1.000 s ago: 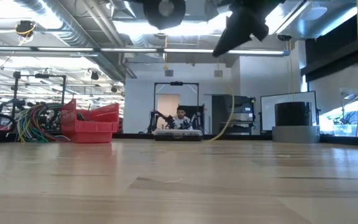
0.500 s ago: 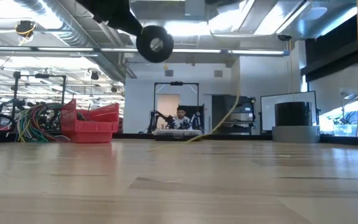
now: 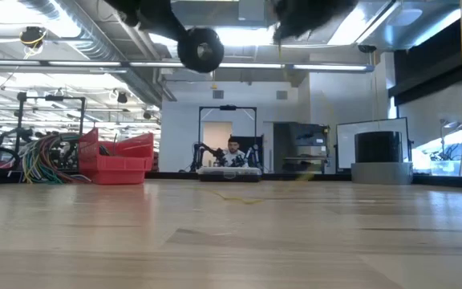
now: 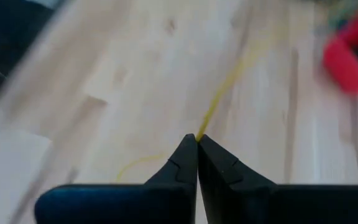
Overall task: Coil cords
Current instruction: Uncoil the yellow wire from the spool
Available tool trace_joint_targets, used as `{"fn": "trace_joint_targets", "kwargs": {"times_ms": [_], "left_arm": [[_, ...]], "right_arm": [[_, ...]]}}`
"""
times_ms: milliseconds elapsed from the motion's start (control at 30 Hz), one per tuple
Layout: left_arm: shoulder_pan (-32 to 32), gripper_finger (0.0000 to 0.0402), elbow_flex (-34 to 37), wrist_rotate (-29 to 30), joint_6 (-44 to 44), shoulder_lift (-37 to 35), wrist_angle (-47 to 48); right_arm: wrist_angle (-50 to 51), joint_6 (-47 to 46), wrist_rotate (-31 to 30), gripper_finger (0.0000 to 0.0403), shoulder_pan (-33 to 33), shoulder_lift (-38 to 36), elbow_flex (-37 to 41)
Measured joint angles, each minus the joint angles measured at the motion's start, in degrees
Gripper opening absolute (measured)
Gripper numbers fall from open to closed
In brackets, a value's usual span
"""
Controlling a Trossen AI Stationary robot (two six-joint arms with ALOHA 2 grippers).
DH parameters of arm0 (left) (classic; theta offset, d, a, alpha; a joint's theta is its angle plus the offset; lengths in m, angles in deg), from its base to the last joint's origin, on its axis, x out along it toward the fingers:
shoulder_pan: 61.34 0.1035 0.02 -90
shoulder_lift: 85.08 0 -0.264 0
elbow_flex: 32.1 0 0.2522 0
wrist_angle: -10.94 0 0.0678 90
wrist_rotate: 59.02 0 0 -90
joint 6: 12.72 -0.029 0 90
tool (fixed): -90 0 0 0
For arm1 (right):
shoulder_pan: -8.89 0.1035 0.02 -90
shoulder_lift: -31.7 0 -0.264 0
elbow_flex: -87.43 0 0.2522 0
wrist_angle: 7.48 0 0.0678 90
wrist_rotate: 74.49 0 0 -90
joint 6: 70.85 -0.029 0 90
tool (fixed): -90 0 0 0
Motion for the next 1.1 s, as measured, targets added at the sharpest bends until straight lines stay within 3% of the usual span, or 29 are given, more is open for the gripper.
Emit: {"fn": "trace_joint_targets", "kwargs": {"times_ms": [233,467,800,933,1100], "left_arm": [[-2.94,0.0001,0.00,0.33,-4.12,-0.81,-4.47],[-6.09,0.0003,0.00,0.34,-5.51,-2.66,-2.64],[-7.44,0.0002,0.00,0.09,-5.88,-3.67,1.64],[-6.90,0.0004,0.00,0.08,-4.54,-3.82,4.29],[-6.79,0.0004,0.00,0.04,-2.92,-3.82,7.29]], "right_arm": [[9.49,-6.37,-4.00,0.0009,-5.91,2.32,0.00],[20.83,-13.53,-17.70,0.0009,-7.98,2.19,0.00],[23.71,-14.17,-32.72,0.0009,-7.77,-0.32,0.00],[23.93,-17.35,-32.95,0.0009,-7.74,-2.46,-0.04],[23.12,-21.24,-26.12,0.0009,-7.74,-2.49,-0.04]]}}
